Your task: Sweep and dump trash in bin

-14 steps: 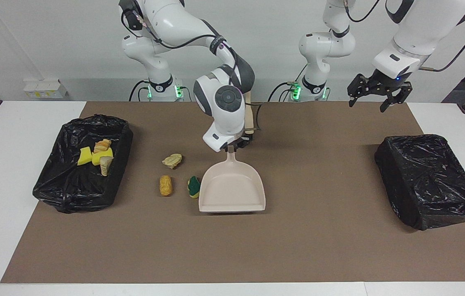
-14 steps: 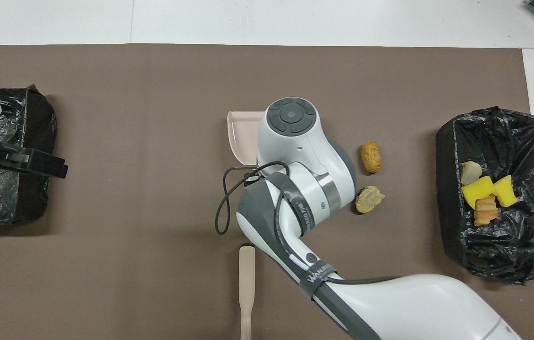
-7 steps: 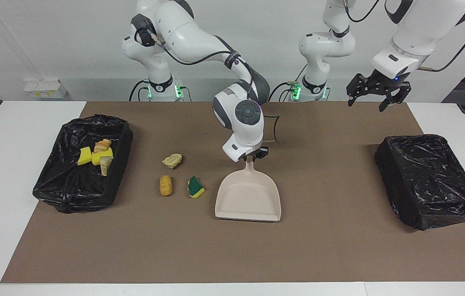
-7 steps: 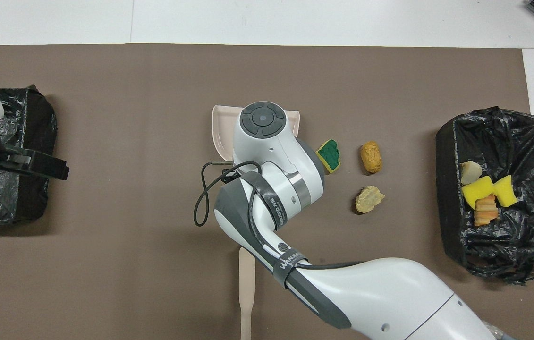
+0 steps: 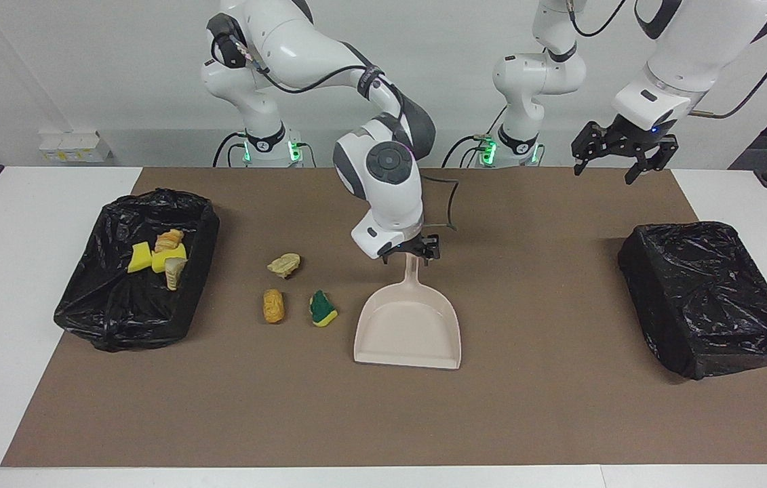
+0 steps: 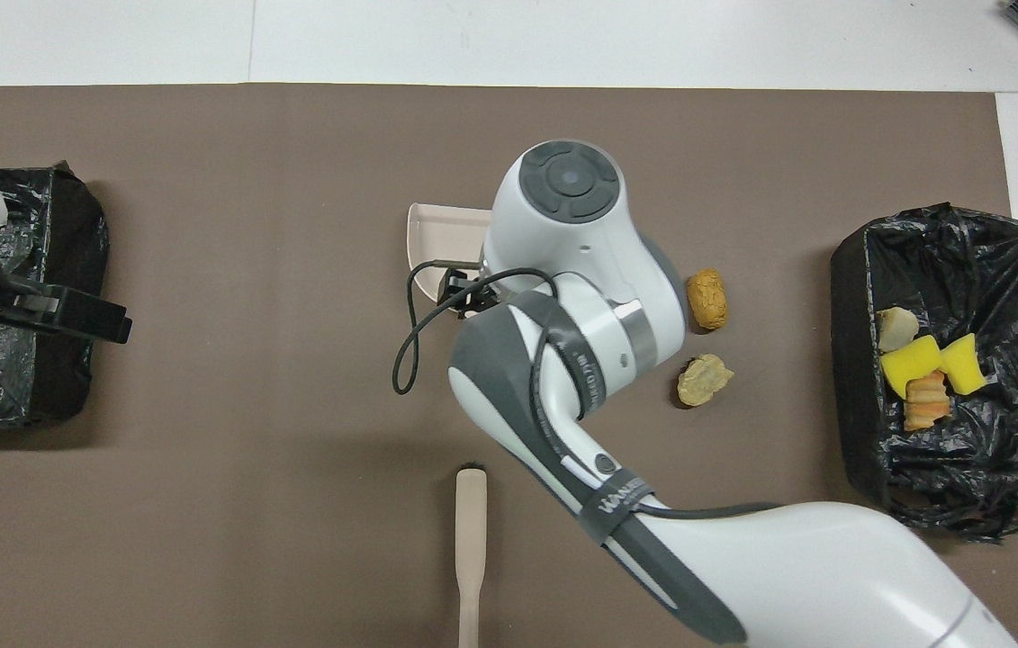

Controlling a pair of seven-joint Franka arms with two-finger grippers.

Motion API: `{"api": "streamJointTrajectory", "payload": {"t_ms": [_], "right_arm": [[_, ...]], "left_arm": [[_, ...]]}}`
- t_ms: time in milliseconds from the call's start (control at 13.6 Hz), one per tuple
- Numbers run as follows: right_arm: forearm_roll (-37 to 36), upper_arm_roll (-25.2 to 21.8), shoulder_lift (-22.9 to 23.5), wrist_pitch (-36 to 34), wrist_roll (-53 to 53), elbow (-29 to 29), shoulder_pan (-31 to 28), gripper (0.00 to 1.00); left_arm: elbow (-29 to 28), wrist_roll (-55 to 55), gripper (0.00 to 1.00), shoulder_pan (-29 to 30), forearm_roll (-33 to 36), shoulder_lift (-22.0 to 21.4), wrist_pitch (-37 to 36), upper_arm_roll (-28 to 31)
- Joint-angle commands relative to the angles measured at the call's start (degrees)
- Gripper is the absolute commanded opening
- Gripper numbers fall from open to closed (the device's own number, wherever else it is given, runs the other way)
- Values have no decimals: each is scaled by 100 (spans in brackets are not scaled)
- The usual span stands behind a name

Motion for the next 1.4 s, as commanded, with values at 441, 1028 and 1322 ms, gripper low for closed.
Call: {"api": "streamJointTrajectory", "payload": {"t_ms": [441,1028,1322], "right_arm": [[-592,68,-1122,-955,-2991,-123,-2041,100],[-935,-668,-1685,-1279,-3675,-123,-2536,100],[-882,-907,-2421,-1807,-3606,-613,-2570,100]], "left_arm": [[-457,-34,100,-36,89,-220,245,-327],[-221,18,100,-27,324,-133,264,-257],[25,27,100,-333,300,-106,45,172]]}}
